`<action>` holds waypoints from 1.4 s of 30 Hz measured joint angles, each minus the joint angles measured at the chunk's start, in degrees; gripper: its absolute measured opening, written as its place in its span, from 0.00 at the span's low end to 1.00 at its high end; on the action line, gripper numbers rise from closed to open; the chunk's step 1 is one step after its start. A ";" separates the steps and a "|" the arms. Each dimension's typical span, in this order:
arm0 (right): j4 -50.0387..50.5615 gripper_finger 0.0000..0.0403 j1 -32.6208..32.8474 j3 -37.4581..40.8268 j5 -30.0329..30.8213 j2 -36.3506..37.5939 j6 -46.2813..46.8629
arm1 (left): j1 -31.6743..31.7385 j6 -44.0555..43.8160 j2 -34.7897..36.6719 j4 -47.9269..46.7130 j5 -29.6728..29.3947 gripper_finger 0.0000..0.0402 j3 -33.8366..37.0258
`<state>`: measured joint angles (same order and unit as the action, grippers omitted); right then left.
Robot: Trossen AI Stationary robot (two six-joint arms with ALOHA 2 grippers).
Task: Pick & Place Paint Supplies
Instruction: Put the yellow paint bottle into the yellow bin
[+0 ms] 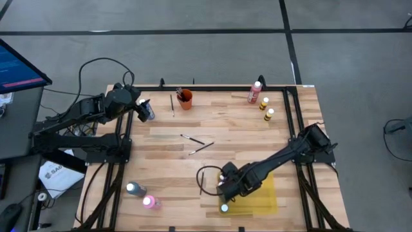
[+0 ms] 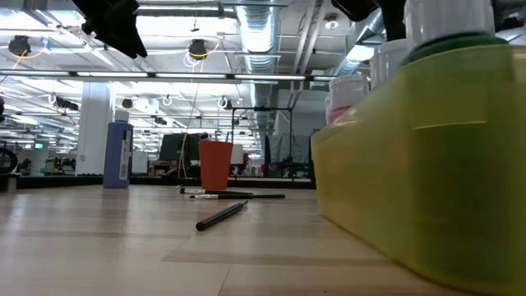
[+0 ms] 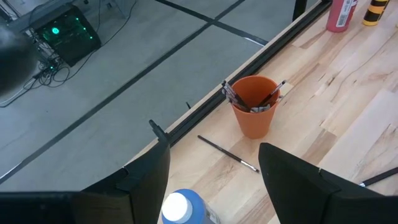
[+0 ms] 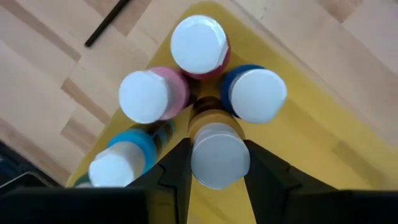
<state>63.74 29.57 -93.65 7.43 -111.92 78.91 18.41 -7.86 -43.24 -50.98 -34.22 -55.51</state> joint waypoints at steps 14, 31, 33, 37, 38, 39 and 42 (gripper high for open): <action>-0.14 0.46 -0.78 0.17 0.60 0.02 -0.85 | 0.00 0.09 0.00 0.02 0.00 0.59 0.00; 20.47 0.44 -5.60 -10.89 -4.44 1.43 -12.77 | 0.00 0.11 0.01 0.02 0.00 0.59 0.00; 26.73 0.46 -7.79 -13.32 -2.46 2.01 -11.86 | -0.01 0.10 0.00 0.02 0.00 0.59 0.00; 25.63 0.50 -14.07 -12.66 0.40 5.87 -13.76 | -0.01 0.09 0.02 0.02 0.02 0.59 0.00; 25.96 0.51 -15.94 -13.01 1.10 6.41 -14.66 | 0.00 0.09 0.02 0.04 0.10 0.59 0.00; 26.22 0.52 -17.62 -12.84 2.64 7.16 -15.48 | 0.00 0.09 0.02 0.03 0.20 0.59 0.00; 24.35 0.54 -23.53 -10.27 6.35 9.29 -17.97 | 0.00 0.09 0.06 0.02 0.22 0.59 0.00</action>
<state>88.09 6.04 -103.92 13.78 -102.63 60.94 18.41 -7.77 -43.18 -50.96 -34.00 -55.51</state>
